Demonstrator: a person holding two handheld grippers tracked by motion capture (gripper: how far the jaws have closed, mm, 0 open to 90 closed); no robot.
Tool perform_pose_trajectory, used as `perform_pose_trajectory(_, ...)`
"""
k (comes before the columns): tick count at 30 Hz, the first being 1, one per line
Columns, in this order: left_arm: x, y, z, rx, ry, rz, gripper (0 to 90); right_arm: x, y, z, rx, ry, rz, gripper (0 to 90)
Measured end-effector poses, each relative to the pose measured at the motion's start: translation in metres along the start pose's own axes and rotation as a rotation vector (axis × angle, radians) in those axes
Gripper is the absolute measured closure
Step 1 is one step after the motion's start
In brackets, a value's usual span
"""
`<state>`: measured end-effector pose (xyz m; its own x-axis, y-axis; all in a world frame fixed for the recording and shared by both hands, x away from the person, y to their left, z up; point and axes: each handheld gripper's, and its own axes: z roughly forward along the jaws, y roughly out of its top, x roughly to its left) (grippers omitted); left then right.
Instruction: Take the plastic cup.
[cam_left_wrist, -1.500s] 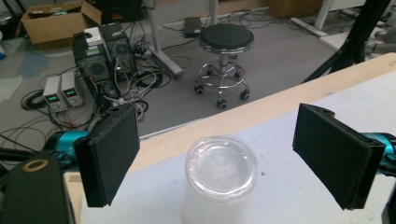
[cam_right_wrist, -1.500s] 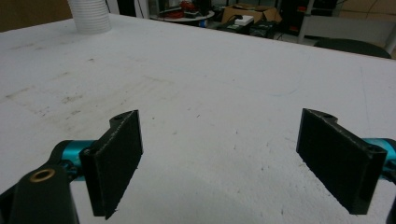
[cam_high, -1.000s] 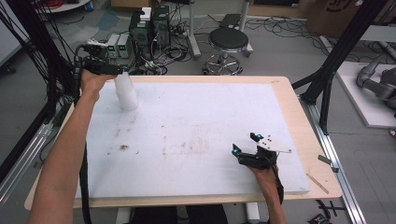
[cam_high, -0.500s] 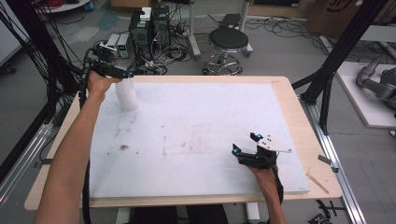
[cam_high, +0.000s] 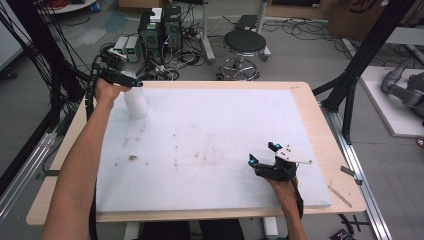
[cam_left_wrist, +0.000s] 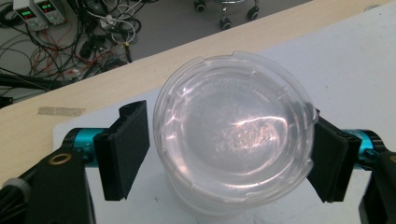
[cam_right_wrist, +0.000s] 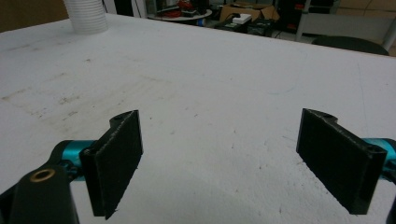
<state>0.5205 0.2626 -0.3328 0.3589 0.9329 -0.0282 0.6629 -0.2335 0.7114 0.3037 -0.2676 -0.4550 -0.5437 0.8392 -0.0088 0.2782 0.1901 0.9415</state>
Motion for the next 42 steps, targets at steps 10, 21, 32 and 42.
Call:
perform_pose_trajectory(10,0.0008,-0.0011,0.0005,-0.010,-0.020,-0.008,26.6,-0.0001,0.0001,0.0002,0.002,-0.002,0.000,14.5)
perform_pose_trajectory(21,-0.0007,-0.0001,0.0042,-0.006,-0.035,-0.002,30.9,-0.0006,0.0001,0.0001,0.001,-0.001,-0.001,14.5)
perform_pose_trajectory(32,-0.0010,0.0001,0.0031,-0.008,-0.023,0.001,35.8,-0.0004,0.0002,0.0005,0.004,-0.001,0.003,14.5)
perform_pose_trajectory(42,-0.0024,0.0045,-0.0017,-0.021,-0.016,0.003,35.8,-0.0005,0.0003,0.0008,0.004,0.000,0.001,14.5)
